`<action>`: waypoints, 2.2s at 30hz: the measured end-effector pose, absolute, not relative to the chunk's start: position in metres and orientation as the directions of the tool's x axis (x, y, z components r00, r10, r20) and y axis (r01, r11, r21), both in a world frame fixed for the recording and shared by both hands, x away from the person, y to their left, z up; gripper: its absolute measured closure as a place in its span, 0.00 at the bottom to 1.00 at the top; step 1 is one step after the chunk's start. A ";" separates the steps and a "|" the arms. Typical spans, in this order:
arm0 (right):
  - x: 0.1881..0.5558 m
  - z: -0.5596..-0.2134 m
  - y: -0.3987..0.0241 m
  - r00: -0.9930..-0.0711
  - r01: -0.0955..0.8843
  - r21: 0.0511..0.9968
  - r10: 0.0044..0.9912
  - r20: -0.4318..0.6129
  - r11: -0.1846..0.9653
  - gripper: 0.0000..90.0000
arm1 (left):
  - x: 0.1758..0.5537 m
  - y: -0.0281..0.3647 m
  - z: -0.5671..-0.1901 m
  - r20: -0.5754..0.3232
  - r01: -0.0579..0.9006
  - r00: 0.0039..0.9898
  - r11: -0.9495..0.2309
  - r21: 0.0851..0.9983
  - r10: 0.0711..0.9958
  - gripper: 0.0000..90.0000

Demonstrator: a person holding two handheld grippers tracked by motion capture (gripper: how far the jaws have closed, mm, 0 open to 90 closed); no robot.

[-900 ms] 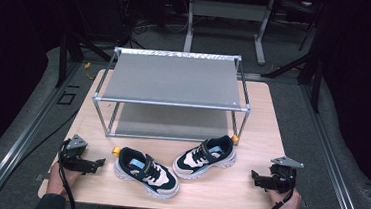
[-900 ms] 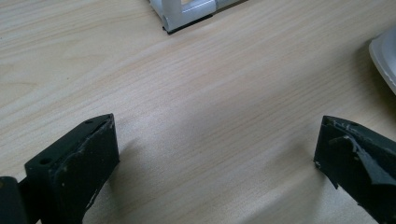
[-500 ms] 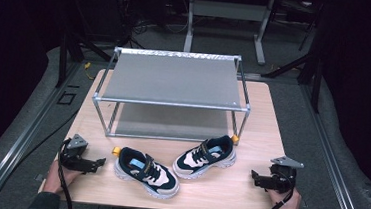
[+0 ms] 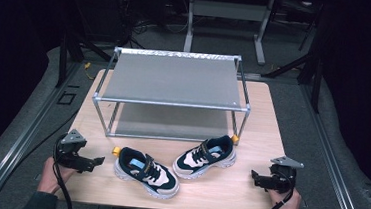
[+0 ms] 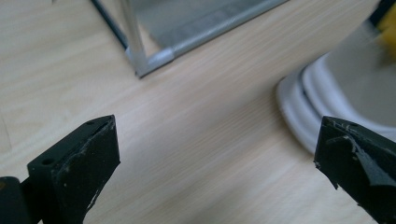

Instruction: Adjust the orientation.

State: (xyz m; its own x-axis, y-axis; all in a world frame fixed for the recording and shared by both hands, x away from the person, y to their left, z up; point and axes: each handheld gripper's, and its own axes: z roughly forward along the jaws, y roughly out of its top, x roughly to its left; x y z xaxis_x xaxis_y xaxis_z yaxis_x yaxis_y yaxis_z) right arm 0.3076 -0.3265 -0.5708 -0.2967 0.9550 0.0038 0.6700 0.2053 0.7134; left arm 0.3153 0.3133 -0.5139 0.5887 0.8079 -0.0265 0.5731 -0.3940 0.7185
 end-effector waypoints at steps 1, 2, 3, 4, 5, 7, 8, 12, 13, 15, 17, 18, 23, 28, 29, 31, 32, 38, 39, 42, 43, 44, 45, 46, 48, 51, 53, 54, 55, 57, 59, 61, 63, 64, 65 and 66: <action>0.308 -0.571 -0.327 -0.297 0.670 0.713 0.955 0.004 0.205 0.01 | 0.313 0.310 -0.507 -0.023 0.567 0.592 -0.395 0.723 0.806 0.00; 0.308 -0.571 -0.327 -0.297 0.670 0.713 0.955 0.004 0.205 0.01 | 0.310 0.304 -0.496 -0.016 0.551 0.610 -0.410 0.727 0.792 0.00; 0.308 -0.571 -0.327 -0.297 0.670 0.714 0.955 0.003 0.206 0.01 | 0.308 0.300 -0.491 -0.013 0.545 0.614 -0.412 0.731 0.789 0.00; 0.308 -0.571 -0.327 -0.297 0.670 0.714 0.955 0.003 0.206 0.01 | 0.308 0.300 -0.491 -0.013 0.545 0.614 -0.412 0.731 0.789 0.00; 0.308 -0.571 -0.327 -0.296 0.670 0.713 0.955 0.004 0.205 0.01 | 0.305 0.293 -0.483 -0.014 0.533 0.626 -0.415 0.737 0.779 0.00; 0.308 -0.571 -0.327 -0.297 0.670 0.714 0.955 0.004 0.205 0.01 | 0.302 0.287 -0.476 -0.005 0.522 0.637 -0.427 0.738 0.771 0.00; 0.308 -0.571 -0.327 -0.297 0.670 0.714 0.955 0.004 0.206 0.01 | 0.301 0.284 -0.474 -0.008 0.518 0.644 -0.429 0.740 0.765 0.00; 0.308 -0.571 -0.327 -0.297 0.670 0.714 0.955 0.003 0.206 0.01 | 0.301 0.277 -0.470 0.001 0.510 0.659 -0.447 0.735 0.752 0.00; 0.308 -0.571 -0.327 -0.297 0.670 0.714 0.955 0.003 0.205 0.01 | 0.301 0.276 -0.470 -0.001 0.510 0.660 -0.447 0.735 0.751 0.00; 0.307 -0.571 -0.327 -0.297 0.670 0.714 0.955 0.003 0.206 0.01 | 0.301 0.275 -0.470 0.001 0.507 0.664 -0.451 0.735 0.748 0.00; 0.307 -0.571 -0.326 -0.296 0.671 0.713 0.955 0.006 0.203 0.01 | 0.300 0.270 -0.470 0.002 0.501 0.678 -0.464 0.731 0.735 0.00; 0.307 -0.571 -0.326 -0.297 0.671 0.713 0.955 0.007 0.203 0.01 | 0.300 0.270 -0.470 0.002 0.501 0.678 -0.464 0.731 0.735 0.00; 0.307 -0.571 -0.327 -0.297 0.670 0.714 0.955 0.004 0.206 0.01 | 0.296 0.257 -0.467 0.000 0.490 0.699 -0.479 0.728 0.715 0.00; 0.307 -0.571 -0.327 -0.297 0.669 0.714 0.955 0.004 0.205 0.01 | 0.293 0.238 -0.462 0.004 0.463 0.739 -0.513 0.723 0.674 0.00; 0.307 -0.571 -0.327 -0.296 0.670 0.714 0.955 0.003 0.205 0.01 | 0.292 0.231 -0.460 0.005 0.451 0.749 -0.515 0.729 0.663 0.00; 0.307 -0.571 -0.327 -0.296 0.669 0.714 0.955 0.003 0.205 0.01 | 0.291 0.228 -0.459 0.004 0.446 0.756 -0.520 0.729 0.655 0.00; 0.307 -0.571 -0.327 -0.296 0.670 0.714 0.955 0.004 0.205 0.01 | 0.289 0.220 -0.457 0.006 0.439 0.767 -0.530 0.726 0.642 0.00; 0.307 -0.571 -0.327 -0.295 0.670 0.714 0.955 0.004 0.204 0.01 | 0.286 0.200 -0.458 -0.007 0.425 0.799 -0.557 0.714 0.601 0.02; 0.307 -0.571 -0.327 -0.295 0.670 0.714 0.955 0.004 0.204 0.01 | 0.285 0.196 -0.460 -0.006 0.423 0.803 -0.563 0.710 0.596 0.02; 0.307 -0.571 -0.327 -0.295 0.669 0.714 0.955 0.004 0.204 0.01 | 0.283 0.186 -0.466 -0.014 0.423 0.815 -0.578 0.697 0.579 0.07; 0.307 -0.571 -0.327 -0.296 0.669 0.714 0.955 0.003 0.205 0.01 | 0.282 0.184 -0.468 -0.018 0.423 0.818 -0.580 0.696 0.574 0.10; 0.307 -0.571 -0.327 -0.294 0.669 0.715 0.956 0.004 0.203 0.01 | 0.280 0.181 -0.472 -0.029 0.422 0.828 -0.587 0.691 0.560 0.13; 0.307 -0.571 -0.327 -0.294 0.669 0.715 0.956 0.004 0.203 0.01 | 0.280 0.181 -0.472 -0.029 0.422 0.828 -0.587 0.691 0.560 0.16; 0.307 -0.571 -0.327 -0.294 0.670 0.714 0.956 0.004 0.203 0.01 | 0.279 0.179 -0.474 -0.032 0.423 0.831 -0.593 0.686 0.556 0.16; 0.307 -0.571 -0.327 -0.294 0.670 0.714 0.956 0.004 0.203 0.01 | 0.277 0.175 -0.480 -0.036 0.425 0.839 -0.614 0.665 0.543 0.21; 0.307 -0.571 -0.327 -0.294 0.670 0.714 0.956 0.004 0.203 0.01 | 0.277 0.173 -0.485 -0.024 0.429 0.837 -0.628 0.649 0.546 0.33; 0.307 -0.571 -0.327 -0.294 0.669 0.715 0.956 0.004 0.203 0.01 | 0.278 0.171 -0.491 -0.011 0.428 0.839 -0.647 0.632 0.544 0.46; 0.307 -0.571 -0.327 -0.294 0.670 0.715 0.956 0.005 0.202 0.01 | 0.279 0.170 -0.495 -0.010 0.420 0.850 -0.666 0.616 0.526 0.51; 0.307 -0.571 -0.327 -0.294 0.670 0.715 0.956 0.005 0.202 0.01 | 0.279 0.170 -0.495 -0.010 0.420 0.850 -0.666 0.616 0.526 0.52; 0.307 -0.571 -0.327 -0.293 0.670 0.715 0.956 0.005 0.202 0.02 | 0.280 0.172 -0.498 -0.018 0.408 0.860 -0.665 0.626 0.510 0.54; 0.307 -0.571 -0.327 -0.294 0.669 0.715 0.956 0.005 0.202 0.02 | 0.281 0.173 -0.498 -0.018 0.401 0.865 -0.670 0.624 0.501 0.56; 0.307 -0.571 -0.327 -0.293 0.669 0.715 0.956 0.005 0.202 0.02 | 0.281 0.174 -0.498 -0.013 0.384 0.878 -0.686 0.618 0.479 0.58; 0.307 -0.571 -0.327 -0.293 0.670 0.715 0.956 0.005 0.202 0.02 | 0.284 0.175 -0.498 -0.015 0.365 0.892 -0.700 0.614 0.452 0.62; 0.307 -0.571 -0.327 -0.293 0.670 0.715 0.956 0.004 0.202 0.02 | 0.285 0.176 -0.498 -0.018 0.359 0.897 -0.705 0.612 0.441 0.63; 0.307 -0.571 -0.327 -0.293 0.670 0.715 0.956 0.004 0.202 0.02 | 0.285 0.176 -0.498 -0.018 0.359 0.897 -0.705 0.612 0.441 0.64; 0.307 -0.571 -0.327 -0.293 0.670 0.715 0.956 0.004 0.202 0.02 | 0.285 0.177 -0.498 -0.014 0.346 0.904 -0.711 0.612 0.428 0.64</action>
